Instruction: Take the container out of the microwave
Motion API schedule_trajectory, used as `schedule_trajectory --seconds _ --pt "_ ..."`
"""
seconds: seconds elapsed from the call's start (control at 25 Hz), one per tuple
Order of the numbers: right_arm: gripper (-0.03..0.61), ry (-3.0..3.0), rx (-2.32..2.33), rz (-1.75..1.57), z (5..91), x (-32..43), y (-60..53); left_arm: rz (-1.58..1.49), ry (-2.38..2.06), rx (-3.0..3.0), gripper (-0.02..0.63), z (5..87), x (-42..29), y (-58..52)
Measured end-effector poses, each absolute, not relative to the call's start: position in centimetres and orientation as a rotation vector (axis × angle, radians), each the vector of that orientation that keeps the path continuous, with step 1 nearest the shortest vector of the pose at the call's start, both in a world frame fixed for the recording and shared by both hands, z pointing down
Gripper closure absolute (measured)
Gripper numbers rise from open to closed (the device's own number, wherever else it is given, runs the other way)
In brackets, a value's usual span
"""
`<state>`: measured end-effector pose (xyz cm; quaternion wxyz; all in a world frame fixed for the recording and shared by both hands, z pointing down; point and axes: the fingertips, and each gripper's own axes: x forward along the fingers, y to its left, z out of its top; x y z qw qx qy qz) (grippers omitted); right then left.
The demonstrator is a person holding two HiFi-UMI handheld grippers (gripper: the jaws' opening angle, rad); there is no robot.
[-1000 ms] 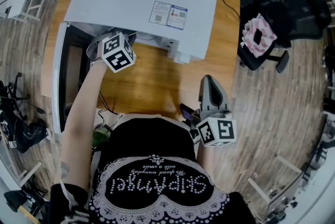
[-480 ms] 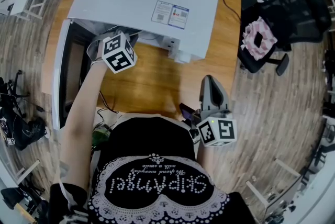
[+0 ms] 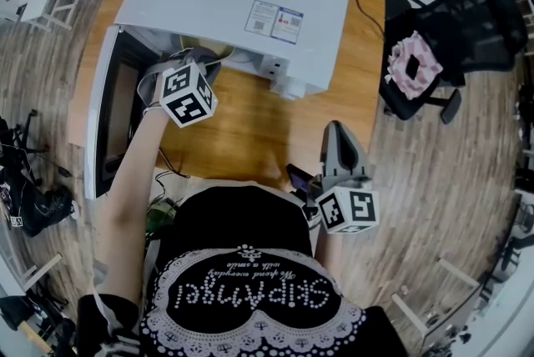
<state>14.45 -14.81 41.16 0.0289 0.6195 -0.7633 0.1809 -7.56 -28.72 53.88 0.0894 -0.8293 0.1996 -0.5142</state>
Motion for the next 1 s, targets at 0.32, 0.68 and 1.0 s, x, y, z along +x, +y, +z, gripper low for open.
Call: schedule_trajectory --seconds 0.32,0.68,1.0 --pt "0.545 -2.369 1.906 0.566 41.1 14.3 -14.5 -1.511 0.571 -2.468 0.578 53.1 -7.7 -26.5" --pt "0.545 -2.373 1.904 0.560 40.9 14.2 -14.4 -1.502 0.505 -2.467 0.578 51.9 -7.7 -23.8" --pt "0.545 -2.378 1.897 0.557 40.9 14.0 -14.4 -1.476 0.444 -2.471 0.578 50.0 -7.8 -20.6"
